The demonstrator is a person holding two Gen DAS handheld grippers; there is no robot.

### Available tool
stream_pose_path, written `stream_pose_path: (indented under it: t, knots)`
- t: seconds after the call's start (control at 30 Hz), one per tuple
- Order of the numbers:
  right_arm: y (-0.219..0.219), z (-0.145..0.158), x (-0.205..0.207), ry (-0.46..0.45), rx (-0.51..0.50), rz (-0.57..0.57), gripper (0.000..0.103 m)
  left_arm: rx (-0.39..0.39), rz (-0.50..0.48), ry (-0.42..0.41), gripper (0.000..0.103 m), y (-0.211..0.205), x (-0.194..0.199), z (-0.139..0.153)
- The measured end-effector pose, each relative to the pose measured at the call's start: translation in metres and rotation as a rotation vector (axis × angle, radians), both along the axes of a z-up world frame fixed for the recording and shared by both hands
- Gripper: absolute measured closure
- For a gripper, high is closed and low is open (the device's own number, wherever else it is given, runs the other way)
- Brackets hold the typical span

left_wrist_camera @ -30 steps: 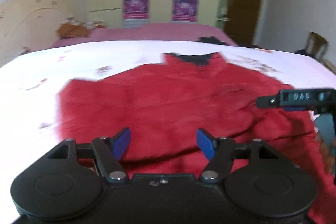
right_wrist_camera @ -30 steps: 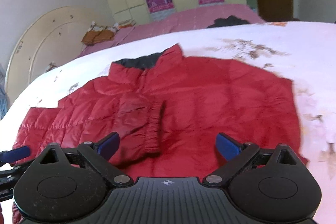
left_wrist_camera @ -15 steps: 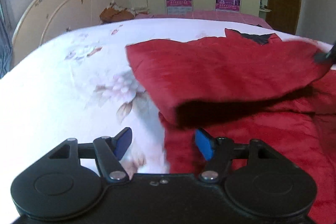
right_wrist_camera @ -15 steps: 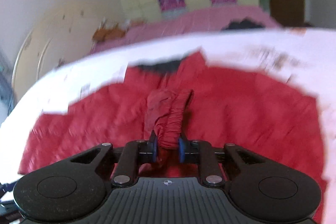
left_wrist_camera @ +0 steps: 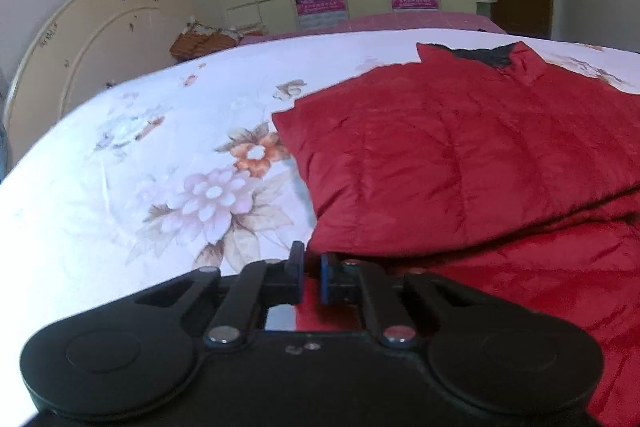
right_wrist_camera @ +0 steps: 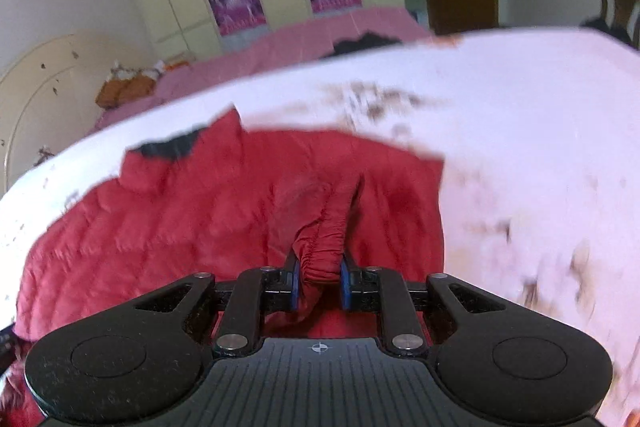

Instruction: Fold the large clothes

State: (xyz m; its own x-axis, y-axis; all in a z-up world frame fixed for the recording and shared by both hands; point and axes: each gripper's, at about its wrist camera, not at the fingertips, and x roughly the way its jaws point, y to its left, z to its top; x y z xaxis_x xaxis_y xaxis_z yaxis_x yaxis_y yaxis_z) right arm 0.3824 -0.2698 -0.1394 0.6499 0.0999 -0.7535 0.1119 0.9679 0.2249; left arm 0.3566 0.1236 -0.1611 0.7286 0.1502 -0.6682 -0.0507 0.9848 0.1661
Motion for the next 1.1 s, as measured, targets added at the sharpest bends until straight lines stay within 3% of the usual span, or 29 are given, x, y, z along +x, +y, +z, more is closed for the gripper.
stream_pose_path:
  t: [0.07, 0.27, 0.37, 0.4, 0.47, 0.53, 0.7, 0.83, 0.93, 1.0, 1.03, 1.1]
  knots:
    - [0.004, -0.011, 0.002, 0.033, -0.021, 0.006, 0.085, -0.034, 0.013, 0.004, 0.098, 0.003, -0.001, 0.000]
    - [-0.001, -0.005, -0.011, 0.036, -0.054, 0.023, 0.085, -0.160, 0.013, 0.024, 0.098, 0.015, -0.006, 0.010]
    - [-0.004, 0.005, -0.014, 0.019, -0.046, 0.030, 0.083, -0.177, 0.028, 0.020, 0.084, 0.021, -0.012, 0.020]
    - [-0.006, 0.009, -0.015, 0.009, -0.034, 0.023, 0.078, -0.184, 0.032, 0.018, 0.082, 0.024, -0.015, 0.024]
    - [-0.010, 0.018, -0.019, -0.038, -0.034, -0.004, 0.040, -0.201, 0.036, 0.012, 0.082, 0.030, -0.021, 0.030]
    - [-0.014, 0.025, -0.018, -0.070, -0.030, -0.021, 0.035, -0.218, 0.049, 0.002, 0.082, 0.036, -0.024, 0.037]
    - [-0.020, 0.017, 0.009, -0.034, -0.007, -0.031, 0.035, -0.289, 0.067, -0.018, 0.082, 0.038, -0.005, 0.047]
    - [-0.017, 0.004, 0.027, -0.004, -0.021, -0.027, 0.035, -0.285, 0.044, -0.027, 0.082, 0.026, 0.027, 0.047]
    - [-0.012, 0.000, 0.035, 0.006, -0.033, -0.009, 0.067, -0.293, 0.030, -0.041, 0.082, 0.017, 0.051, 0.045]
    - [-0.009, 0.001, 0.036, -0.009, -0.053, 0.003, 0.069, -0.298, 0.012, -0.043, 0.083, 0.010, 0.065, 0.042]
    - [-0.007, 0.003, 0.036, -0.021, -0.064, 0.017, 0.079, -0.290, 0.004, -0.043, 0.083, 0.006, 0.072, 0.040]
    - [-0.004, 0.006, 0.035, -0.053, -0.097, 0.026, 0.082, -0.267, -0.019, -0.029, 0.084, -0.001, 0.083, 0.032]
